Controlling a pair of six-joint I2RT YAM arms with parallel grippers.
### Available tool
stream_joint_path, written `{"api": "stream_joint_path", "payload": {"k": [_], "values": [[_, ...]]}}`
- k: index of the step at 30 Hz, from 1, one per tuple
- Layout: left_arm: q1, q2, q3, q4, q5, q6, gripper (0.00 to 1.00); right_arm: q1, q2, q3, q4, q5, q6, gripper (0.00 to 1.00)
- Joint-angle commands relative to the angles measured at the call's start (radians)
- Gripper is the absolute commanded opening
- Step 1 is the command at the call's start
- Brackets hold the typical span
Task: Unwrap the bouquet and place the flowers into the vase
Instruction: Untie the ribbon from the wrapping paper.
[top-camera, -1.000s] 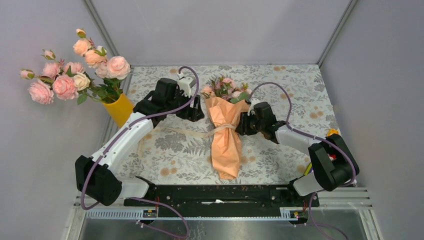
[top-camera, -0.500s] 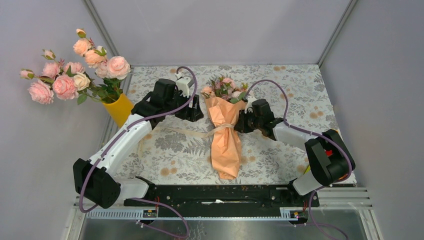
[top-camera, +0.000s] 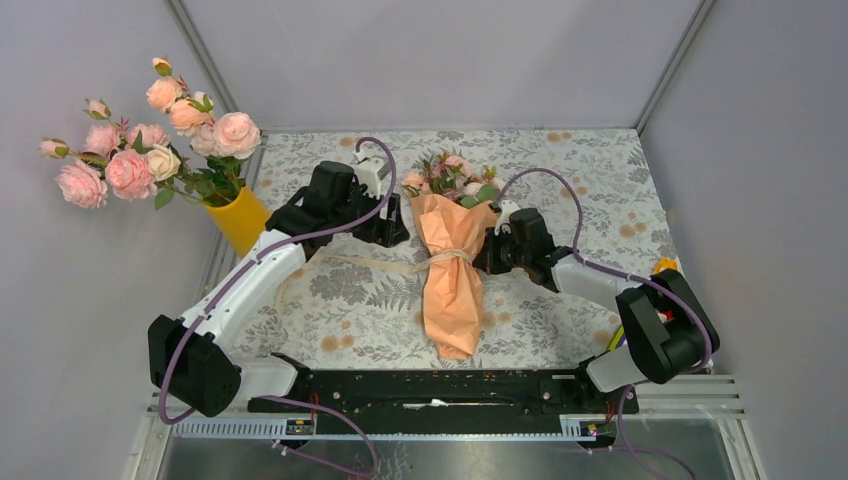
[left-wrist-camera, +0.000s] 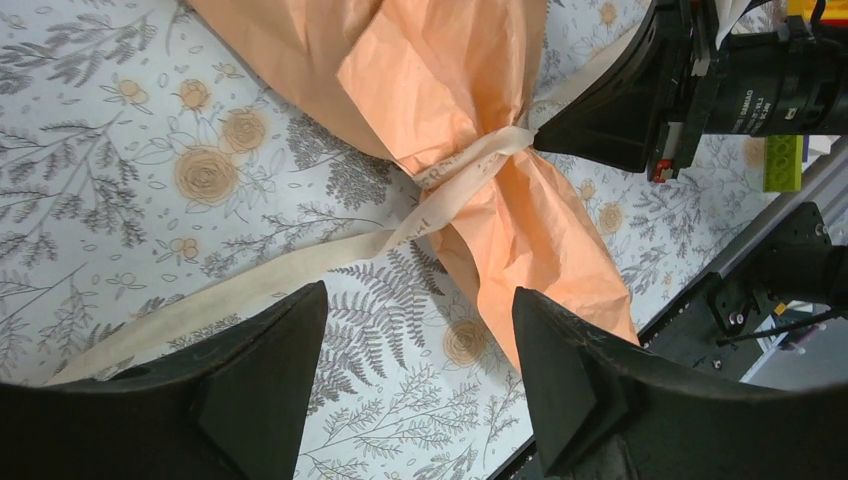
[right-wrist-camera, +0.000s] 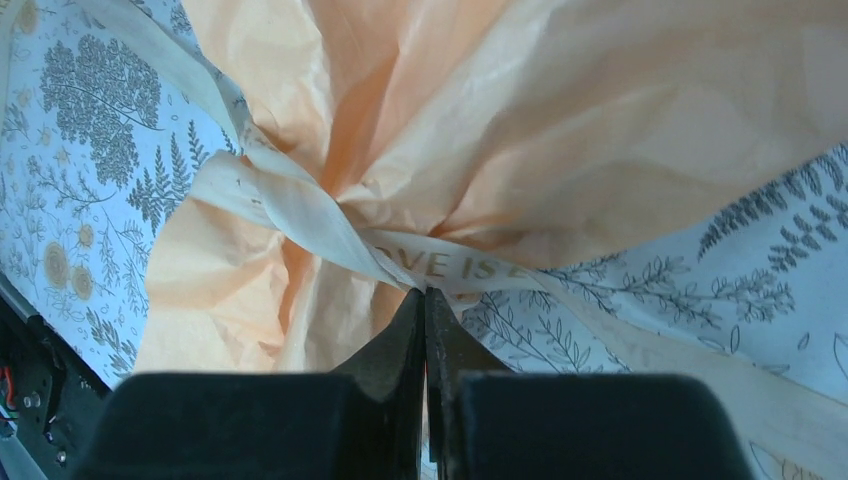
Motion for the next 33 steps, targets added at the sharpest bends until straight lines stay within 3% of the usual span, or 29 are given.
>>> {"api": "stream_joint_path", "payload": {"k": [1, 7, 18, 25, 33], "values": [[-0.030, -0.012, -0.019, 0.077, 0.055, 0.012, 0.72, 0.000, -0.068, -0.046, 0.052, 0.041, 0.020, 0.00], [-0.096, 0.038, -0.005, 0.123, 0.105, 0.032, 0.72, 0.000, -0.108, -0.091, 0.052, 0.045, 0.025, 0.00], [-0.250, 0.344, 0.192, 0.129, 0.137, 0.075, 0.66, -0.001, -0.193, -0.183, 0.065, 0.095, 0.085, 0.00], [-0.280, 0.512, 0.297, 0.145, 0.150, 0.074, 0.62, 0.000, -0.231, -0.219, 0.063, 0.108, 0.112, 0.00], [-0.299, 0.569, 0.281, 0.156, 0.129, 0.101, 0.59, 0.000, -0.235, -0.228, 0.075, 0.097, 0.119, 0.00]]}}
